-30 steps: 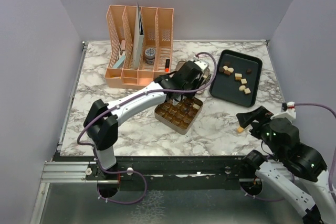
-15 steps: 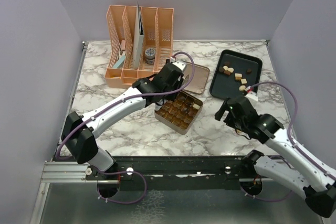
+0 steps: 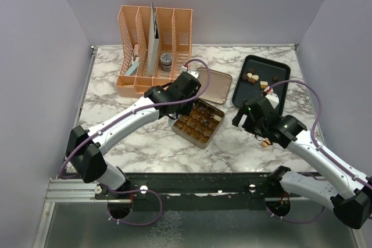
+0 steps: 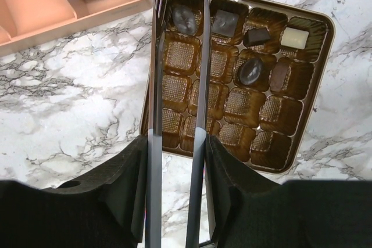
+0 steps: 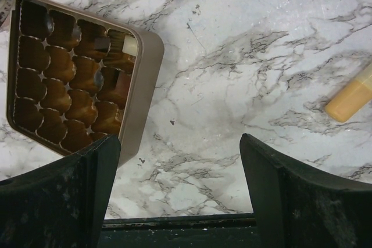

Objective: Pack the chocolate
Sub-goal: Place the fake chocolate in the packing box.

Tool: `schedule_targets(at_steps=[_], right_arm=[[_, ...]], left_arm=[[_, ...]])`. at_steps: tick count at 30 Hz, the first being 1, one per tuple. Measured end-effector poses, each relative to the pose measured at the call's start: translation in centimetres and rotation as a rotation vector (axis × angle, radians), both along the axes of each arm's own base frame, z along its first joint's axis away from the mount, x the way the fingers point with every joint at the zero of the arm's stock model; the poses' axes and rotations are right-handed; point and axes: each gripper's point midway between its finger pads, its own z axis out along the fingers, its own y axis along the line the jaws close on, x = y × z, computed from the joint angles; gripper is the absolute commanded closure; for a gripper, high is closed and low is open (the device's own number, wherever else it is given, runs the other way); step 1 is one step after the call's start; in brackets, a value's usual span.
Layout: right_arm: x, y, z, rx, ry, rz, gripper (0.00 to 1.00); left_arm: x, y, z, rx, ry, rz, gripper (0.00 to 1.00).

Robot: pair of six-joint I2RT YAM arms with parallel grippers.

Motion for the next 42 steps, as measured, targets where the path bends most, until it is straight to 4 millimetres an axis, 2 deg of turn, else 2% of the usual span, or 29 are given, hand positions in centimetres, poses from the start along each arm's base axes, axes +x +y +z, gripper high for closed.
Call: schedule_targets(at_steps=[7,13,20,23,27,36,42], right_arm=[[-0.1,0.3,0.0,0.011,0.006,0.014,0.11],[-0.3,0.9,-0.6,0.019,0.037,0.035,0.11],[-0.7,0.6,-0.3,0.025,0.023,0.041,0.11],[-1.0,0.6,-0.2,0.033,0.023,0.046,0.11],[-1.4,0.5,-0.2,0.036,0.034,0.052,0.11],[-2.5,-0.2,-0.8,0.017,0.087,0.039,0.10],[-2.3,0.0,0.7,0.034,0.067,0.033,0.09]], left_arm=[[-0.5,-0.2,2.1,-0.043,0.005,0.005,0.68],[-2.4,0.3,4.1,-0.121,0.029,0.008,0.68],[-4.3,0.1,5.7,-0.209,0.063,-0.020,0.68],[-5.2,0.2,5.4,-0.228,0.087,-0.028,0.68],[-6.2,0.9,4.1,-0.217,0.126,-0.013,0.68],[-7.1,1.6,2.0,-0.180,0.180,-0.001,0.67],[-7.4,1.9,1.0,-0.164,0.198,-0.001,0.66]])
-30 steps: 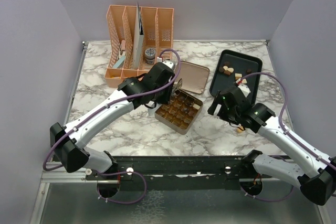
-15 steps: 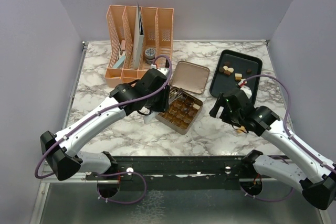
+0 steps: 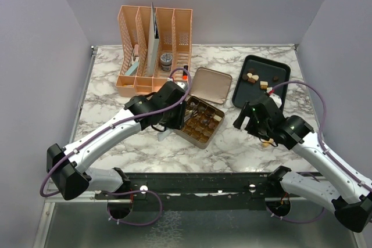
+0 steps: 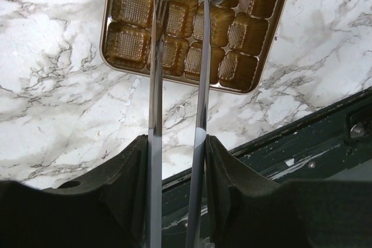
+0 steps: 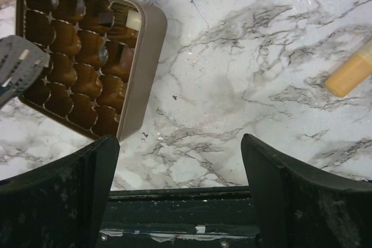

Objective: Pack the chocolate
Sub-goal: Place the fake chocolate in the packing box.

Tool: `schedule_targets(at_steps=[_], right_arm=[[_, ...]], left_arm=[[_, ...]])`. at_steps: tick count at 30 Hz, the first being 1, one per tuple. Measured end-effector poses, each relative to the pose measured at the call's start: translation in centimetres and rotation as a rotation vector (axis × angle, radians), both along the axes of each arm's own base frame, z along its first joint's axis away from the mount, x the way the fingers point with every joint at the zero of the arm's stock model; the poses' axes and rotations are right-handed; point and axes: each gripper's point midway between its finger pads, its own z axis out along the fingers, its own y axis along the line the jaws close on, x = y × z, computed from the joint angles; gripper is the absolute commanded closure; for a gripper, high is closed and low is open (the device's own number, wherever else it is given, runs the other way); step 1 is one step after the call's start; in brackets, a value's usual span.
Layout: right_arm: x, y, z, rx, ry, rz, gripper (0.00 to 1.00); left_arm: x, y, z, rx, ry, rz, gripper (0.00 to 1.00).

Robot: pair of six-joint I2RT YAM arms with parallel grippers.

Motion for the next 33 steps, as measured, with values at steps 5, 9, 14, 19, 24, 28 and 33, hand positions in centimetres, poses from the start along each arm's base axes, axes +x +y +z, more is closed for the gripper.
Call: schedule_targets(at_steps=[5,9,14,19,24,28,33], right_arm=[[0.4,0.3,1.2,0.017,-0.024,0.000,0.09],[0.7,0.5,1.9,0.021,-0.036,0.006,0.09],[1.0,0.5,2.9,0.018,-0.063,0.014,0.09],[1.3,0.3,3.8,0.009,-0.088,0.019,0.09],[1.3,0.1,4.1,-0.001,-0.100,0.030,0.09],[1.2,0.0,4.2,-0.004,-0.106,0.036,0.09],[1.1,-0.1,5.1,0.002,-0.122,0.041,0.09]], left_arm=[[0.0,0.0,-0.4,0.006,0.004,-0.002,0.66],[0.3,-0.3,-0.8,0.011,0.005,-0.005,0.63],[0.8,-0.9,-1.8,0.028,0.019,-0.010,0.60],[1.2,-1.4,-2.5,0.041,0.034,-0.012,0.55],[1.4,-1.6,-2.4,0.039,0.029,-0.014,0.52],[1.6,-1.8,-2.1,0.030,0.021,-0.014,0.50],[1.9,-2.1,-1.4,0.015,0.008,-0.011,0.51]])
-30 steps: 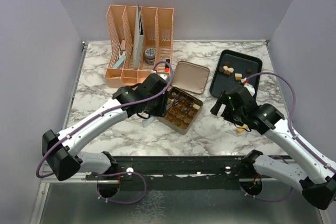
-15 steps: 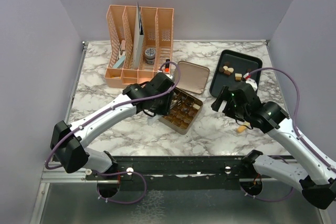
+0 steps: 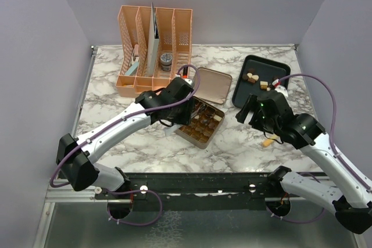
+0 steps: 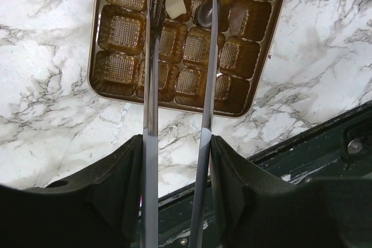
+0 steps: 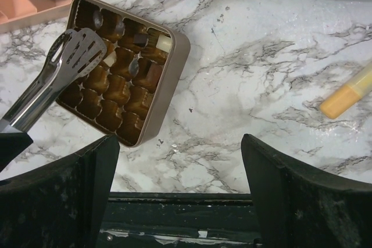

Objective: Pack the chocolate
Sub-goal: Place the fake chocolate in the packing box, then pick up the fake chocolate from the plate.

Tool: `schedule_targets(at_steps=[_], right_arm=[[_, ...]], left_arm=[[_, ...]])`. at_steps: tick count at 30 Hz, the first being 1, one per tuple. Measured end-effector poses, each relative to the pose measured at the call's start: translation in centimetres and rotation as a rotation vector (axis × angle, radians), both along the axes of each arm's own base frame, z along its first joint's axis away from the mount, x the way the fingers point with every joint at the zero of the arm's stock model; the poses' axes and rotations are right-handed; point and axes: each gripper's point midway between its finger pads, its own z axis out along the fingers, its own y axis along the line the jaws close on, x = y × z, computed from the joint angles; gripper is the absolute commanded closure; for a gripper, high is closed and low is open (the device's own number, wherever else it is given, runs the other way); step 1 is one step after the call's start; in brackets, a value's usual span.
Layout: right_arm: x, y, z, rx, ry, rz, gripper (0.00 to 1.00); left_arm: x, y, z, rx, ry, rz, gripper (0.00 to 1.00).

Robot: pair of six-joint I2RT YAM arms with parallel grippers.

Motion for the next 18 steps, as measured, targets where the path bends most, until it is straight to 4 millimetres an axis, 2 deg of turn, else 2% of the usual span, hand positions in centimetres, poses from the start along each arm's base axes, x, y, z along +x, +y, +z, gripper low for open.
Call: schedule_targets(at_steps=[13,18], right_arm=[[-0.5,-0.4,1.4,0.026,-0.041,0.004,0.09],[-0.4,-0.4,0.6,0.040,-0.063,0.001,0.09]], left_arm=[[1.7,-0.8,2.7,-0.039,-0.089,0.010,0.52],[3.2,-1.3,4.2,-0.045,-0.177,-0.009,0.53]])
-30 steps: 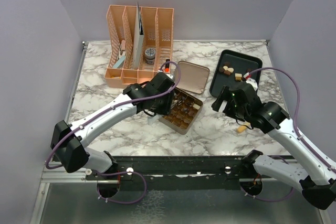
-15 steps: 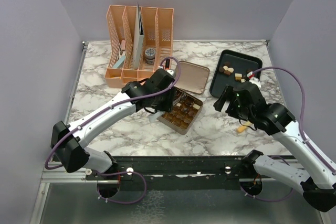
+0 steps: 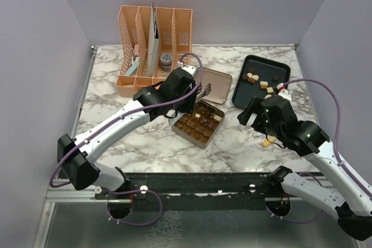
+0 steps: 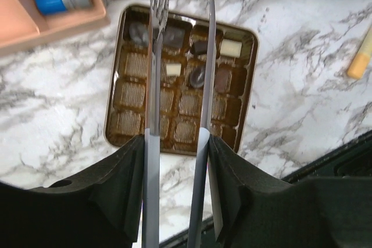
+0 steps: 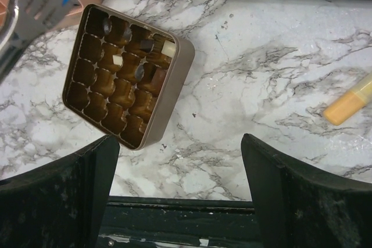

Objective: Pack the chocolate
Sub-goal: Pick up the fake chocolate from the plate.

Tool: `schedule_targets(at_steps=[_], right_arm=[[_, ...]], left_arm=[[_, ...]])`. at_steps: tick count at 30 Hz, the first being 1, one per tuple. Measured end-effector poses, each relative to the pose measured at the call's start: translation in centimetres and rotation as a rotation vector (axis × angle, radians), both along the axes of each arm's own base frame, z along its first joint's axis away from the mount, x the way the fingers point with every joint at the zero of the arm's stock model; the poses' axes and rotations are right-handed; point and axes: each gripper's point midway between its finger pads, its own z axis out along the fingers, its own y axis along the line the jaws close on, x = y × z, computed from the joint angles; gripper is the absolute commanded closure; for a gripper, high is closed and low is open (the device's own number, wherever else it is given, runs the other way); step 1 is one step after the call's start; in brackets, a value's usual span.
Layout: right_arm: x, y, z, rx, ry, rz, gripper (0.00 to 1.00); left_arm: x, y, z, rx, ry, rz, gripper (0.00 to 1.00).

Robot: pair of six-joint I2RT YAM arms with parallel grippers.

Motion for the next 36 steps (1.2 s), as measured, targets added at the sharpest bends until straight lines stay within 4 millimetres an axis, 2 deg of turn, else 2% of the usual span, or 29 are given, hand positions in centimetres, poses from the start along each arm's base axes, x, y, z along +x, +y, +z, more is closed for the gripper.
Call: schedule_targets(at_steps=[3,6,12,15,26,32,36], right_arm=[[0.1,-0.2,-0.6,-0.004,-0.007,-0.010,0.09],[0.6,-0.1,-0.2,0.001,-0.029,-0.020,0.09],[1.4,-0.1,1.3,0.006,-0.067,-0.042,0.08],[1.5,-0.2,2.4,0.023,-0.094,-0.046,0.08],[0.9,-1.7,7.6,0.145,-0.271,-0.101,0.09],[0.5,-2.9,10.2,0.202,-0.358,-0.151,0.09],[0.4,-3.5,10.9,0.210,-0.387,-0.175,0.09]], left_arm=[[1.6,-1.0,0.8,-0.016,-0.072,-0.015,0.53],[3.3,-2.4,1.0,-0.014,-0.120,-0.039,0.53],[7.6,-7.3,0.0,-0.007,-0.170,-0.103,0.54],[8.6,-9.2,-0.8,-0.026,-0.186,-0.145,0.53],[10.5,-16.0,-3.2,-0.077,-0.249,-0.325,0.52],[8.4,-20.3,-6.5,-0.072,-0.254,-0.465,0.52],[7.3,-22.6,-8.4,-0.077,-0.239,-0.526,0.52]])
